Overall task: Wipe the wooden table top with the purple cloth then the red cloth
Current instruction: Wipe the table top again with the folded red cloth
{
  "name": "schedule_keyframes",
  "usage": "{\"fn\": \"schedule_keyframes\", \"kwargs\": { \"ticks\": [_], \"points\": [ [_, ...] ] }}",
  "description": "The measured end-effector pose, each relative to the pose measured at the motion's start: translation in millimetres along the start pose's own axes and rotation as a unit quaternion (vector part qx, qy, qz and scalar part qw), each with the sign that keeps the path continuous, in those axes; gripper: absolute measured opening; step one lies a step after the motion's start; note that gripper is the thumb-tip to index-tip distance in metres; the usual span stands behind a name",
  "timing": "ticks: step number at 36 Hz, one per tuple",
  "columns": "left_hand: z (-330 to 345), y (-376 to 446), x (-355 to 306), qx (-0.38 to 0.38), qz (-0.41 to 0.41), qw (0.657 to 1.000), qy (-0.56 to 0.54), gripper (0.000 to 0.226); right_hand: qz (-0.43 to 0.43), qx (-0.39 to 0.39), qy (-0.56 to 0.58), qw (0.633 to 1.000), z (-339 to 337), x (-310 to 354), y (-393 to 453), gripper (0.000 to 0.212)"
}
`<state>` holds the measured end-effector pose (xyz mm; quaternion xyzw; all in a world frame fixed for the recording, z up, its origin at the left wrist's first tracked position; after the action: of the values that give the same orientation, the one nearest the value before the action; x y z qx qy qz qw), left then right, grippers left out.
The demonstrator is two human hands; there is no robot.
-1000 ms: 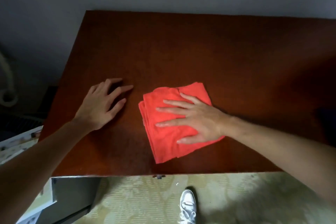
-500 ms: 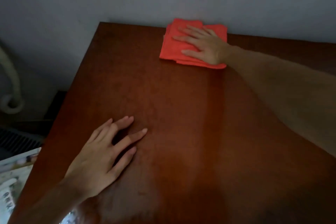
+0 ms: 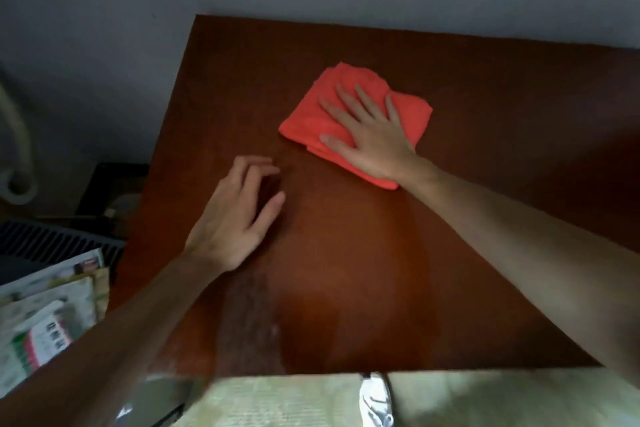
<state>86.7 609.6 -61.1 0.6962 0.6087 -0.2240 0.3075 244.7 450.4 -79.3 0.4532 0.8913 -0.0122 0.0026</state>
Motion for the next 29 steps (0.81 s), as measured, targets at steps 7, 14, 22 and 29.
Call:
{"fn": "schedule_keyframes", "kwargs": {
  "ticks": [7, 14, 22, 29],
  "points": [
    [-39, -26, 12, -0.051, -0.018, 0.998, 0.027, 0.037, -0.065, -0.029, -0.010, 0.997, -2, 125, -152, 0.072],
    [-66, -49, 60, 0.042, -0.017, 0.988, 0.150, 0.056, -0.190, -0.009, -0.031, 0.981, -2, 177, -200, 0.073],
    [-64, -57, 75, 0.018, -0.017, 0.995, 0.102, 0.052, -0.328, 0.014, -0.022, 0.944, -5, 146, -112, 0.063],
    [-62, -53, 81, 0.034, -0.033, 0.995, 0.086, 0.050, -0.319, 0.013, -0.038, 0.947, -7, 99, 30, 0.064]
  ]
}}
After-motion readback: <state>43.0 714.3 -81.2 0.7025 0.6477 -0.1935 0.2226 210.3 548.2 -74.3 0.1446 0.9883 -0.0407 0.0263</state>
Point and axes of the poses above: each hand's wrist, its own y-axis towards the middle knuckle, its own z-axis out of the palm, x = y × z, the point moved 9 cm from there along y, towards the middle knuckle, and after that the axes turned 9 degrees about -y, right-handed, at the moved point
